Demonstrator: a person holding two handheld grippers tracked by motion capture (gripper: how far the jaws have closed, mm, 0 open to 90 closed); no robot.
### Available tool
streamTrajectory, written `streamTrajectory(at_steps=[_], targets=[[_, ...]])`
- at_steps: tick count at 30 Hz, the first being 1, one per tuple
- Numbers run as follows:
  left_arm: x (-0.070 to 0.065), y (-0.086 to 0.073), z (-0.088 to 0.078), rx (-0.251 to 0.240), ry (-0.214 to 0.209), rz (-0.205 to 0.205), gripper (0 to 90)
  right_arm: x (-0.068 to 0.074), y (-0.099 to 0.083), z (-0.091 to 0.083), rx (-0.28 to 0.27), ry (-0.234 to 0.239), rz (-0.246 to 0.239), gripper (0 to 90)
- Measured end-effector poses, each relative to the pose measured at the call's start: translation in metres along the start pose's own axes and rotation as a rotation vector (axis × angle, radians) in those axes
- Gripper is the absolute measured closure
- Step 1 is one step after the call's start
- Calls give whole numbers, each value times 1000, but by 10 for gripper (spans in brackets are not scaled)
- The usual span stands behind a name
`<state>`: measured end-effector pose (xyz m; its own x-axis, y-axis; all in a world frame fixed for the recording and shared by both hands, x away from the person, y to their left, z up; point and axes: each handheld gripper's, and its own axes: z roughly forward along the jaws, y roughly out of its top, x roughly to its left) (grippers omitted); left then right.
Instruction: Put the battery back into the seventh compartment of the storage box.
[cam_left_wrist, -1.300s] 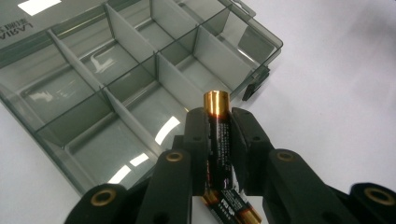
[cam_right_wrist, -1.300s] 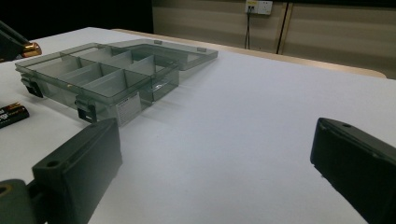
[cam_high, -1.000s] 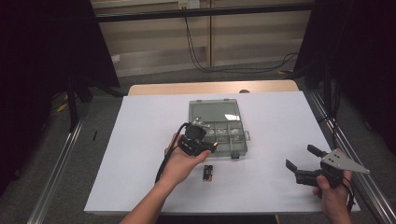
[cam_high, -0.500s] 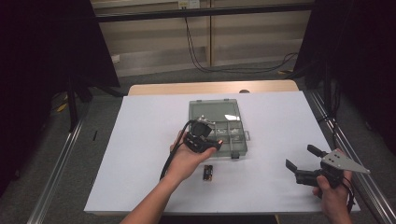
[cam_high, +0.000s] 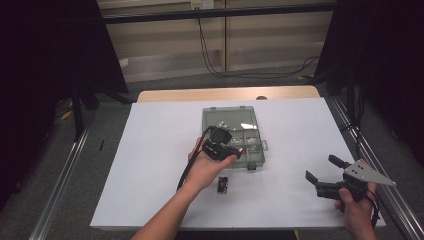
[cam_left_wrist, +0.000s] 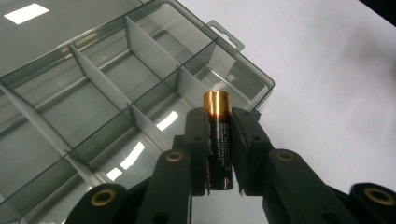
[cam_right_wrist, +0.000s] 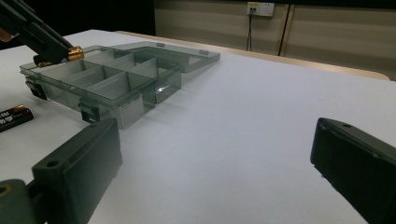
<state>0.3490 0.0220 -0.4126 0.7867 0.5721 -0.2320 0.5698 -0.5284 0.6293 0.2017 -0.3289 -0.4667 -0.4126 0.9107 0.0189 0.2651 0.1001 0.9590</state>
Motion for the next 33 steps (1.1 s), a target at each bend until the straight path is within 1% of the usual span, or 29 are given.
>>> streamTrajectory(at_steps=[5,6,7,8,12,13,14,15,16,17,18,20,22,23,25,26,27,29,33], targets=[[3,1,8,5,0,-20,769,-1,-1,1,7,-1,1,12],[4,2,10,7,5,-10,769,-1,-2,1,7,-1,2,12],[3,2,12,8,6,-20,769,-1,-2,1,8,-1,1,12],[4,3,14,11,15,-17,769,-1,-2,1,7,0,-1,12],[3,5,22,15,15,-29,768,-1,-2,1,5,-1,6,13],[3,6,24,15,15,-23,768,-2,-2,1,5,-1,7,12],[3,6,26,12,17,-30,768,-1,-2,1,7,0,7,12],[3,7,27,22,17,-22,767,-1,-1,1,6,-2,8,12],[2,7,30,20,22,-27,767,-1,-1,1,7,0,9,12],[3,7,31,23,17,-25,764,0,-1,1,7,2,8,12],[2,7,32,19,26,-34,763,0,-1,1,5,0,4,12],[3,7,34,15,30,-31,750,0,-1,1,4,-1,5,12],[3,7,33,5,38,-39,713,-1,-1,1,8,2,4,12],[3,7,33,6,35,-38,697,-1,-1,1,6,-1,7,12],[3,7,31,-10,30,-50,659,-1,-1,1,5,-3,9,12],[3,6,29,-19,27,-50,630,-1,-2,1,5,-2,8,12],[4,6,27,-13,25,-40,606,-1,-1,1,4,-2,9,12],[3,4,23,-36,14,-54,534,-1,-1,0,3,-2,8,12],[1,1,16,-50,7,-48,386,-1,-1,0,3,-3,8,12]])
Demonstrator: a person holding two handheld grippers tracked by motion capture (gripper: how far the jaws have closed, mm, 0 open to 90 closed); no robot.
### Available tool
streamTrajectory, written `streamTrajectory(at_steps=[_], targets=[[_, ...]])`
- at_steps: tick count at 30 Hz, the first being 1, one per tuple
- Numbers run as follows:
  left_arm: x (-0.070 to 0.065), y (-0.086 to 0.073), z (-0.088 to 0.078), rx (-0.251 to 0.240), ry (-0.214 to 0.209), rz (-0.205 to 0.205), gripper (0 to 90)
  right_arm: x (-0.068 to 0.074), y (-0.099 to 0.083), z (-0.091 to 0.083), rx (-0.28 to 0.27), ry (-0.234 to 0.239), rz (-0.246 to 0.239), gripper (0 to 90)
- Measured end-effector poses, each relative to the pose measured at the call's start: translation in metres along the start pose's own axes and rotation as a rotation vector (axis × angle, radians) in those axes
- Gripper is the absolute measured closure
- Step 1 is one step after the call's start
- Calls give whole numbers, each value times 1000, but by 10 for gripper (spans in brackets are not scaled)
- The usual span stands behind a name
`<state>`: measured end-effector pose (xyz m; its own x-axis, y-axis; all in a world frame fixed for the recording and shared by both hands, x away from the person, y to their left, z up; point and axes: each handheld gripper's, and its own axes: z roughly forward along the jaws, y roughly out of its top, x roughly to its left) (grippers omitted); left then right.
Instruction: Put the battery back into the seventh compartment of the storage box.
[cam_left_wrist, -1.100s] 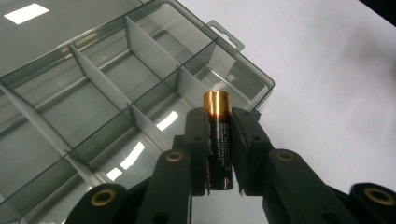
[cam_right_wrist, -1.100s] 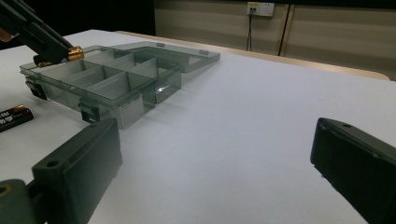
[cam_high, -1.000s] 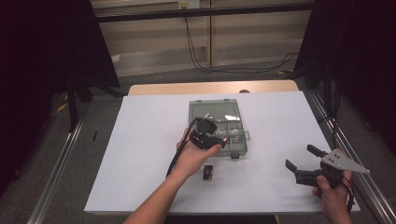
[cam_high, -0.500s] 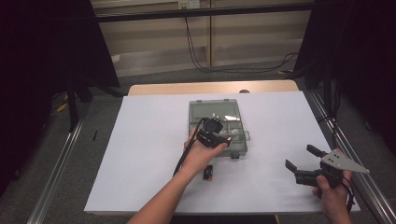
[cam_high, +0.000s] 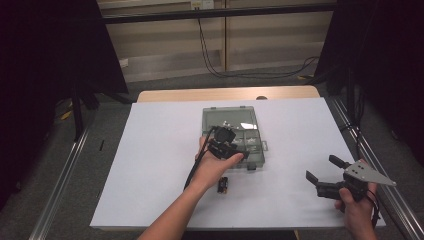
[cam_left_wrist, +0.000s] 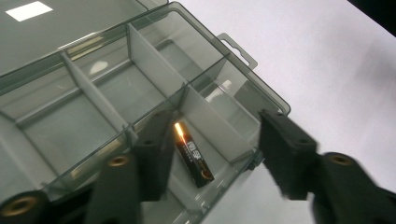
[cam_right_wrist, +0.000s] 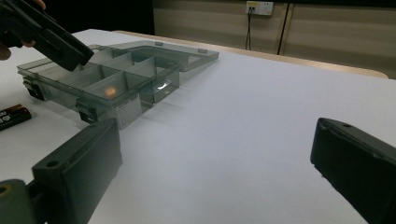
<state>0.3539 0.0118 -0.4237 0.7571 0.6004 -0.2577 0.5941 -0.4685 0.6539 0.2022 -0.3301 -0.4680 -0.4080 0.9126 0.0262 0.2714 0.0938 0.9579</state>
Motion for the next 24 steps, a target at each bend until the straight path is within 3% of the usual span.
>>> streamTrajectory(at_steps=[7,10,16,24], targets=[[-4,-1,-15,16,-39,12,96,0,0,0,-1,-2,-1,12],[-4,-5,-23,4,-37,-3,27,0,0,0,1,0,-5,12],[-4,-13,-33,18,-41,6,0,2,1,0,-2,0,-10,12],[-1,-25,-43,6,-33,-11,0,3,1,0,4,-1,-12,12]])
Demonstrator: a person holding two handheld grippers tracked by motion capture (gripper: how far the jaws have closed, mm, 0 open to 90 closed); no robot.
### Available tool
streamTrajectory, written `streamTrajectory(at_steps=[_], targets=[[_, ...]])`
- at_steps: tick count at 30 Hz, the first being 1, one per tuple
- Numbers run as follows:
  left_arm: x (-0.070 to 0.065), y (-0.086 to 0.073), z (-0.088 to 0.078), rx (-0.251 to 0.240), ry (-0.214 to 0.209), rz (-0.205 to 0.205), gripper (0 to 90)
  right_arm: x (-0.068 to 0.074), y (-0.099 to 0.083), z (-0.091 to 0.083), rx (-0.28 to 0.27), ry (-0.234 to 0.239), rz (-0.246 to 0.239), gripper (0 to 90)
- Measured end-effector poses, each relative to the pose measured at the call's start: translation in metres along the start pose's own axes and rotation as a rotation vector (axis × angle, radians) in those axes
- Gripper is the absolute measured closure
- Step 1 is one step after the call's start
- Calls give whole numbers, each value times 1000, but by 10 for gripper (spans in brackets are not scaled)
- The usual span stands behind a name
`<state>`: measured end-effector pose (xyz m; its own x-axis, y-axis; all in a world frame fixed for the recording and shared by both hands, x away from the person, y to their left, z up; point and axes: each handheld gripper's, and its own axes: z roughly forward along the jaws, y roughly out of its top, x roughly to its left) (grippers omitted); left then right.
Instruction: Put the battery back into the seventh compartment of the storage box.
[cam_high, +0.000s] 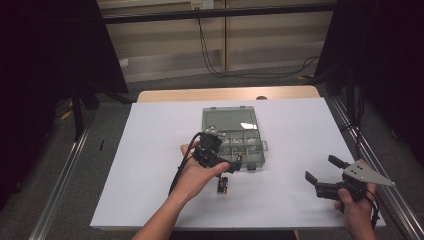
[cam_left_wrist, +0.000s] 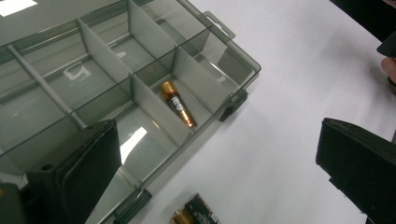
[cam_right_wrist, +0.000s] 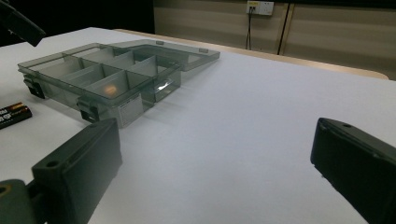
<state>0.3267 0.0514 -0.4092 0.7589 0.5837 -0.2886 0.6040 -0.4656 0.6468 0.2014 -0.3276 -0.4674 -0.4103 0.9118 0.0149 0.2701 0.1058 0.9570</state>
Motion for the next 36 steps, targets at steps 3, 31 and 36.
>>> streamTrajectory(at_steps=[3,31,36], targets=[[-1,-4,-4,16,17,15,4,0,0,0,-1,1,-4,12],[-5,-46,-20,29,58,6,76,2,0,0,-1,-4,-7,12],[-5,-54,-20,37,62,0,96,2,0,0,0,-1,-7,11]])
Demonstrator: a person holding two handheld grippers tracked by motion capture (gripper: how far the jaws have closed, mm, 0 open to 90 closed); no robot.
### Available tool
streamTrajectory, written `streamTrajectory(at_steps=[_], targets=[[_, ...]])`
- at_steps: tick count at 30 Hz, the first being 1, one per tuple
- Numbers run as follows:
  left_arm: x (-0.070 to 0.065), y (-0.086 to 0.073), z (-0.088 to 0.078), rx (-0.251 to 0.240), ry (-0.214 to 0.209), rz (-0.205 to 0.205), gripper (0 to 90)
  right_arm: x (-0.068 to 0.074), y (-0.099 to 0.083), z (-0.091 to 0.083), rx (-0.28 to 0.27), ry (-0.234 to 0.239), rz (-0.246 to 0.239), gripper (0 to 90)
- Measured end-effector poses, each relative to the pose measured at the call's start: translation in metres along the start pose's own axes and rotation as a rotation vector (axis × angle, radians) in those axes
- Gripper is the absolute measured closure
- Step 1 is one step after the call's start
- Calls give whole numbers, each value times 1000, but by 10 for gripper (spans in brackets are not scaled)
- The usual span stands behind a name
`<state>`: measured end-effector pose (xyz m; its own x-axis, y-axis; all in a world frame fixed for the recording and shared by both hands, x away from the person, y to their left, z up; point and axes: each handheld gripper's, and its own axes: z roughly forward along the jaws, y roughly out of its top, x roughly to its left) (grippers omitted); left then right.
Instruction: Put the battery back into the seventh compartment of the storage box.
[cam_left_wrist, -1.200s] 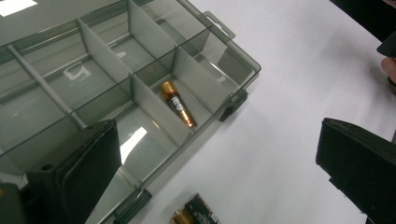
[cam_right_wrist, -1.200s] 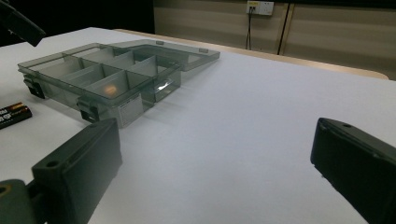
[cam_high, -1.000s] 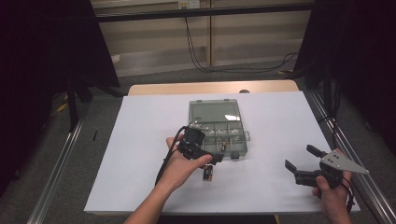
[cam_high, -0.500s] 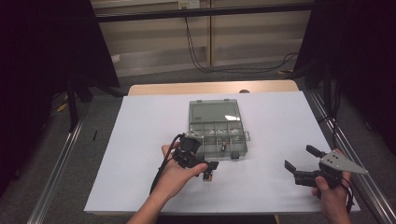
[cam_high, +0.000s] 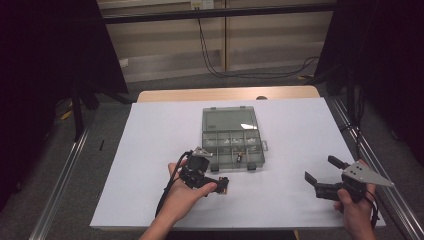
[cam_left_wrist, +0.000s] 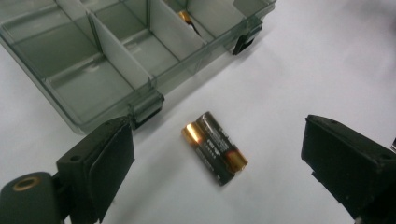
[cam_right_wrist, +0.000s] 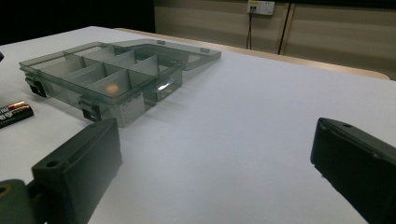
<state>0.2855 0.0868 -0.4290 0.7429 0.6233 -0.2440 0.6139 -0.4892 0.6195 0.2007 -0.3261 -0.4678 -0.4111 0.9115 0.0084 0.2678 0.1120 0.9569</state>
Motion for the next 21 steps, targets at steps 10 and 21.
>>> streamTrajectory(at_steps=[10,21], targets=[[2,-8,7,21,2,-9,188,2,0,1,8,4,-4,12],[-1,-9,17,46,6,3,341,1,0,1,7,2,-2,12]])
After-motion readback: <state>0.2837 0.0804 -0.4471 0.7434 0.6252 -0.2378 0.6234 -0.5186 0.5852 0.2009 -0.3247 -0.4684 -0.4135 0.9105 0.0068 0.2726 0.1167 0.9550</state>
